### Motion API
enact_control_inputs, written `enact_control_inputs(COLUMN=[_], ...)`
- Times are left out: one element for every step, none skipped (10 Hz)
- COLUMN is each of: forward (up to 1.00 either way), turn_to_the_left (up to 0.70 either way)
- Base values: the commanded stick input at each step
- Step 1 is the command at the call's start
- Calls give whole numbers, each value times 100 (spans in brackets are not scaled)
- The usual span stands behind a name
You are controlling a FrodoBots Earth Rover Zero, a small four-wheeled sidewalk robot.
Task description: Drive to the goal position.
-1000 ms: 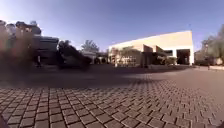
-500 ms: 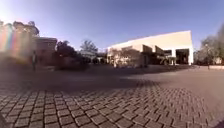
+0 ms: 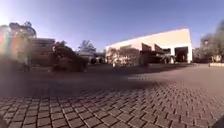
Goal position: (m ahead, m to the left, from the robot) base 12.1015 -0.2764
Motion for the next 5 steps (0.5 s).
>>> enact_control_inputs(forward=[85, 85, 85, 85, 85], turn_to_the_left=[0, 0, 0, 0, 0])
